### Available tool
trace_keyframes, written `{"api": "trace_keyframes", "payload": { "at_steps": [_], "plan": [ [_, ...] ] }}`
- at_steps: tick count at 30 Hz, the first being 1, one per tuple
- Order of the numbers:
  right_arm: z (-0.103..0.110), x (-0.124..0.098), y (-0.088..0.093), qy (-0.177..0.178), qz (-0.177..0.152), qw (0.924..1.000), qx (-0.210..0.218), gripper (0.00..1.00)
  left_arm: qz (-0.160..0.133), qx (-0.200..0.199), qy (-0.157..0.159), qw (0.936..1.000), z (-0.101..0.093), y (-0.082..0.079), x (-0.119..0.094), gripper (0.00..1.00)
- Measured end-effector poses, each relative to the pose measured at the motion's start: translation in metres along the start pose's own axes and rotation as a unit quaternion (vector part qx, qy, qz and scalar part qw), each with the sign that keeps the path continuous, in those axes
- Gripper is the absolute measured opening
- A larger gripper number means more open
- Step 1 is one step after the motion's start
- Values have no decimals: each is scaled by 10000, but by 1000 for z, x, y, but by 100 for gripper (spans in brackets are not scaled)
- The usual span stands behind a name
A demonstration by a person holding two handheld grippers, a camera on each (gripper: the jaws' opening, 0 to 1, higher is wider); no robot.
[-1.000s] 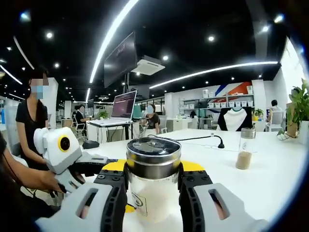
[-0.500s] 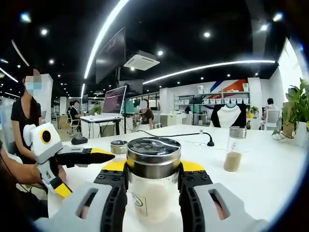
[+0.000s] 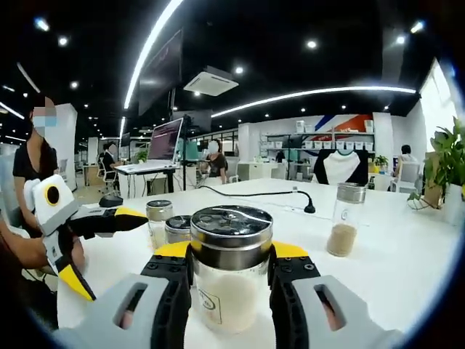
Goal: Rotate the seasoning bottle until the label or dispensing opening points toward the visible target arrow and the bottle remains upright within the marked orientation range
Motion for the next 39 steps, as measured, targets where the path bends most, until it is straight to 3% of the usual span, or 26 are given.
{"api": "trace_keyframes", "payload": {
  "at_steps": [8, 21, 28, 39],
  "plan": [
    [-3, -4, 3, -266, -148, 9995, 71, 39, 8, 107, -88, 9999, 1, 0, 0, 84],
    [-4, 0, 0, -274, -139, 9995, 102, 39, 10, 133, -107, 9999, 1, 0, -1, 84],
    [0, -1, -2, -192, -68, 9998, 88, 39, -54, 212, -264, 9994, 4, -1, -2, 89],
    [1, -1, 2, 114, -288, 9994, 140, 39, -108, 135, -391, 9991, 8, -3, -3, 97]
  ]
}}
Point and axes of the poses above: the point that each gripper's makers call its tool centre point, and the gripper's own axes: x roughly forward along the fingers, z roughly to its left, y roughly out of its underside, the point moved 9 cm from there along -x, roughly backward along the fingers, and after that the axes turned 7 degrees about -x, right-handed, at the moved point
